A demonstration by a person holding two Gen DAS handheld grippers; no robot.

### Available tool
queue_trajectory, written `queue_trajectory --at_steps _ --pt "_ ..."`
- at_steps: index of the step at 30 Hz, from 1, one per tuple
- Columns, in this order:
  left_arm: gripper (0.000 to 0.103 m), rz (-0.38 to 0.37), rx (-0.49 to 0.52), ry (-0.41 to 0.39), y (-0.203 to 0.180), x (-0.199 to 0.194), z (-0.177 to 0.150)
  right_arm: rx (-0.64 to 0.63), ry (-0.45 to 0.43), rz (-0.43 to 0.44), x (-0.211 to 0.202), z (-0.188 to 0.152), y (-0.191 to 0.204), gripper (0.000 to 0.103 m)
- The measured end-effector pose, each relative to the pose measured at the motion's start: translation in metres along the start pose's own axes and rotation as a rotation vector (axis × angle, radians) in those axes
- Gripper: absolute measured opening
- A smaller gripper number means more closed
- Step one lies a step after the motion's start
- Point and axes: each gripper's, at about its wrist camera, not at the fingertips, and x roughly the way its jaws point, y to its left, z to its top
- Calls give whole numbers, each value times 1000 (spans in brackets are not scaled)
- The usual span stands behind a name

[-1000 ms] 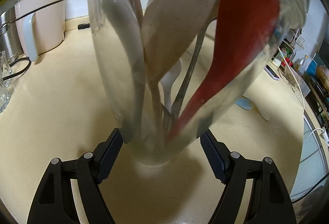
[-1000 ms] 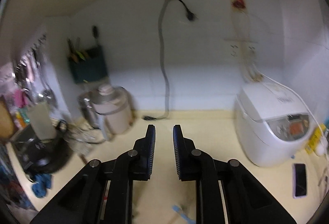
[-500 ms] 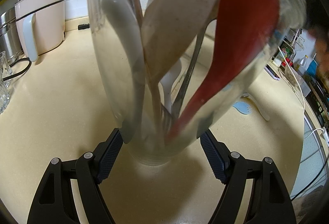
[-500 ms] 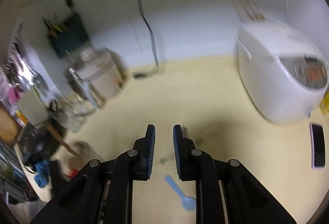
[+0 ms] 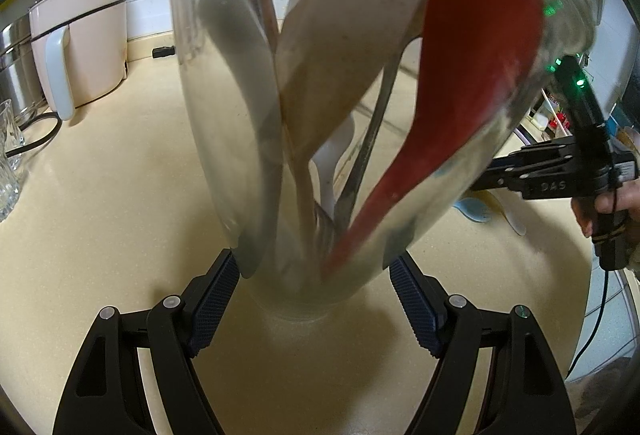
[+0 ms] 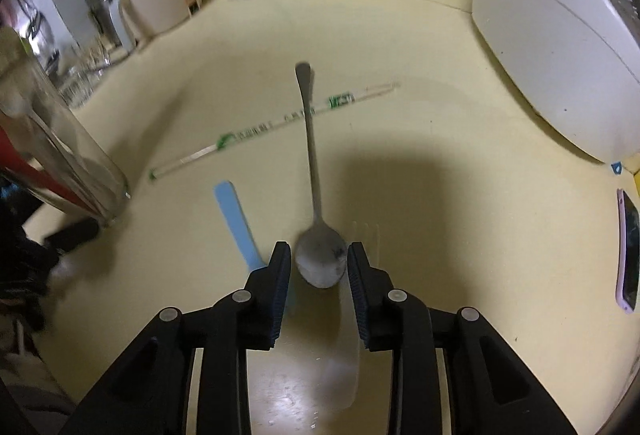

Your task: Organize utensils

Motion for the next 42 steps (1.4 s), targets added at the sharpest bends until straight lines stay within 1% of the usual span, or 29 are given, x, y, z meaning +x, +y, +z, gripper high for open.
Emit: queue_trajectory --at_steps 2,8,12,15,16,19,25,27,31,34,42 --pt "80 0 0 0 0 0 0 -29 12 0 6 2 0 31" --pt "81 0 -1 0 0 0 0 -123 8 -54 10 7 9 36" --pt "81 -1 -2 0 0 1 0 -121 2 -53 10 4 14 36" --pt "81 -3 -4 -1 1 1 0 -129 -9 -52 10 1 19 39" --pt "81 -3 -5 -1 1 1 0 -125 -11 -51 9 0 18 39" --pt "81 -4 -6 0 -1 1 0 -101 -16 -64 8 0 16 30" --pt "81 -5 -6 0 -1 0 0 -46 -21 -51 0 -6 12 30" --pt "81 -5 -7 0 -1 0 0 -26 -36 -33 -8 -6 13 30" --pt "81 -6 -7 0 -2 0 0 9 -86 5 -38 -6 16 29" --pt "81 -6 -6 0 -2 0 0 -5 -124 13 -63 -5 22 29" --pt "81 -9 -9 1 -2 0 1 -52 -171 8 -108 2 40 29"
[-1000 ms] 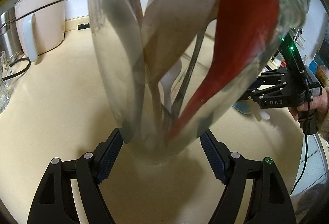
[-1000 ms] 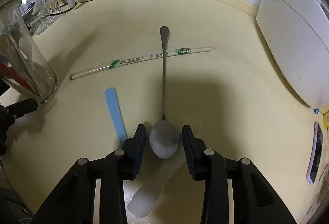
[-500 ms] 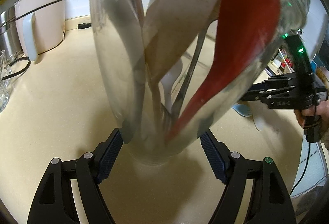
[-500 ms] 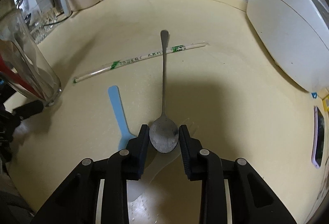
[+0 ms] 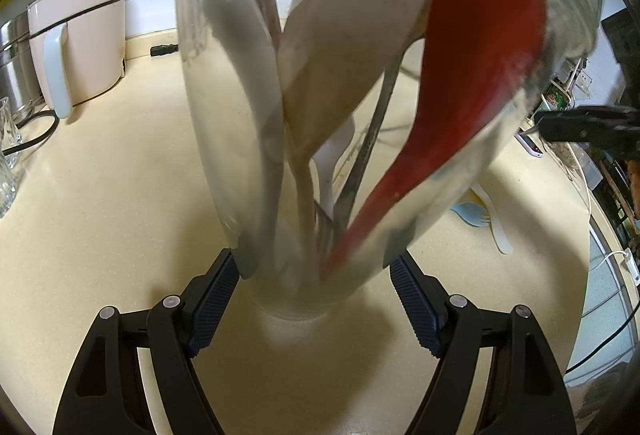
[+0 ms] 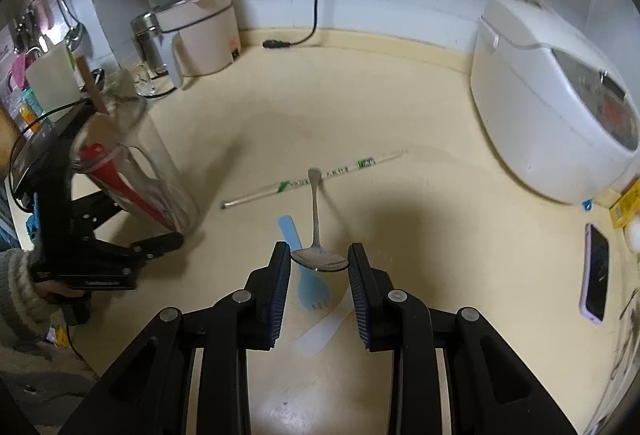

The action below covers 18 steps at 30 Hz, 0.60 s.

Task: Organize utensils
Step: 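Lift the steel spoon over the jar held by the left tool and release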

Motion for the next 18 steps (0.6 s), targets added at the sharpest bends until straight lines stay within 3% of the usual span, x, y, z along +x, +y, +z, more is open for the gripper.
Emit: queue_trajectory --at_steps 10,13,18 --pt "81 -5 -4 0 -5 0 -1 -71 -79 2 -50 25 23 29" --pt "81 -8 -6 1 -4 1 -1 -74 -95 14 -59 31 28 10" --pt "81 -11 -8 1 -4 3 0 -83 -114 13 -63 38 32 10"
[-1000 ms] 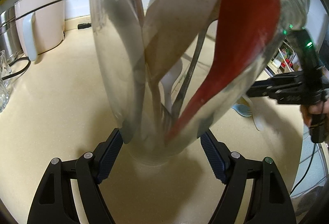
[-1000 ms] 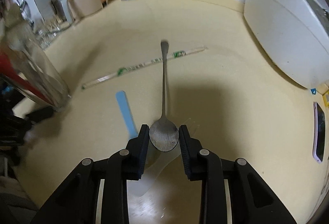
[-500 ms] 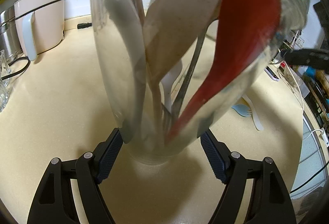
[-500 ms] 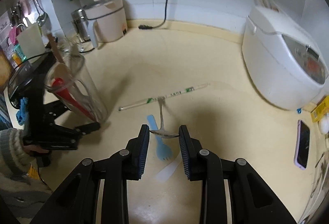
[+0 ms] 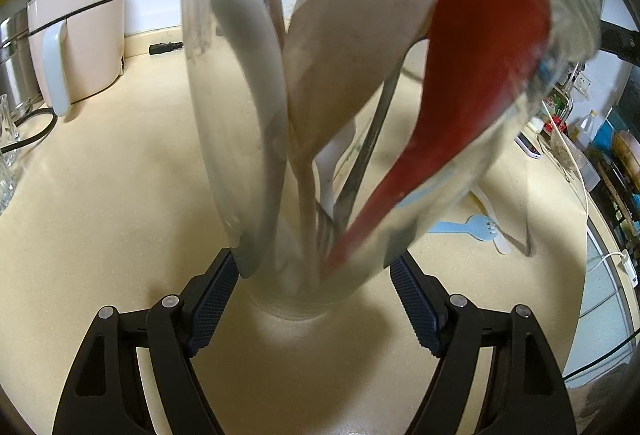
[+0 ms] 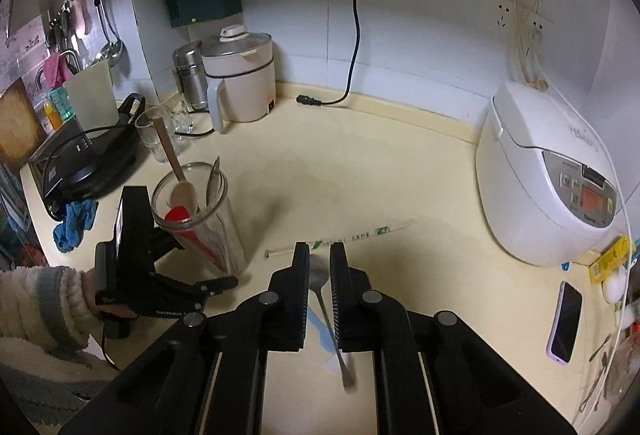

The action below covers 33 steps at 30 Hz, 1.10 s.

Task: Organize utensils
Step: 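Lift the steel spoon over the jar held by the left tool and release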

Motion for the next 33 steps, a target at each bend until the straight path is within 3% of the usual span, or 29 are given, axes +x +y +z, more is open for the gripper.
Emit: queue_trajectory --at_steps 6,10,16,26,27,29,33 --pt "81 -4 -3 0 10 -3 0 52 81 64 26 -9 -16 10" --pt "81 -6 -5 0 12 -1 1 107 157 115 67 -28 -29 11" --pt "81 -5 -5 0 12 -1 1 132 222 53 130 -38 -42 25" --pt "81 -6 -5 0 14 -1 1 43 381 -51 201 -40 -40 26" --pt "81 -6 -5 0 14 -1 1 35 363 -55 202 -40 -40 25" --pt "81 -7 -5 0 14 -1 1 25 354 -49 203 -40 -39 7" --pt "81 -6 -6 1 14 -1 1 62 321 -43 197 -43 -43 5"
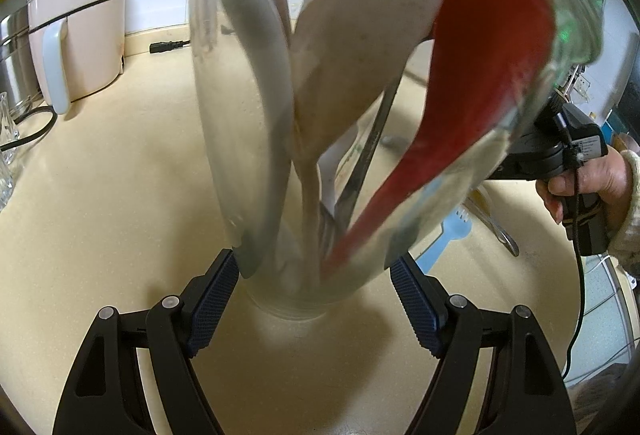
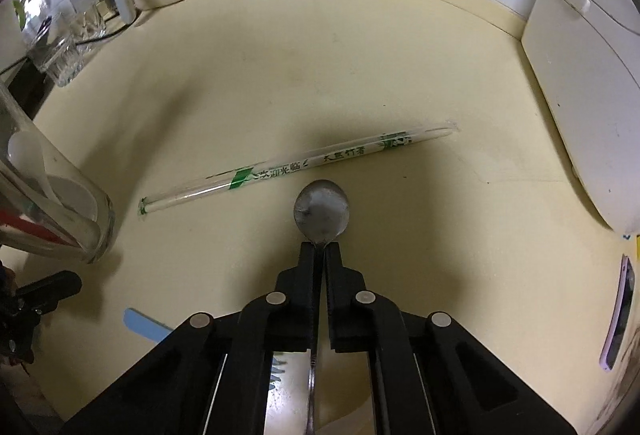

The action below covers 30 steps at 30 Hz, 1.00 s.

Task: Organize utensils
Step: 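Lift the steel spoon over the jar held by the left tool and release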

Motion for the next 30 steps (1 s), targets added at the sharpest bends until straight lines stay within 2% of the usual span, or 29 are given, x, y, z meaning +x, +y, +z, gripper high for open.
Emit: queue_trajectory --at_steps 5,11,18,24,30 --pt "81 -2 -1 -1 0 2 0 99 -143 75 -49 -10 -8 4" --pt "81 -1 -1 0 0 2 1 185 -343 171 -126 -24 -10 4" --pt "81 -2 1 0 -1 3 1 164 -537 226 -209 -8 4 4" --pt "81 -1 0 0 -2 4 1 108 -636 299 -250 23 30 4" --pt "81 1 0 -1 -2 4 1 62 -677 373 -275 34 54 4"
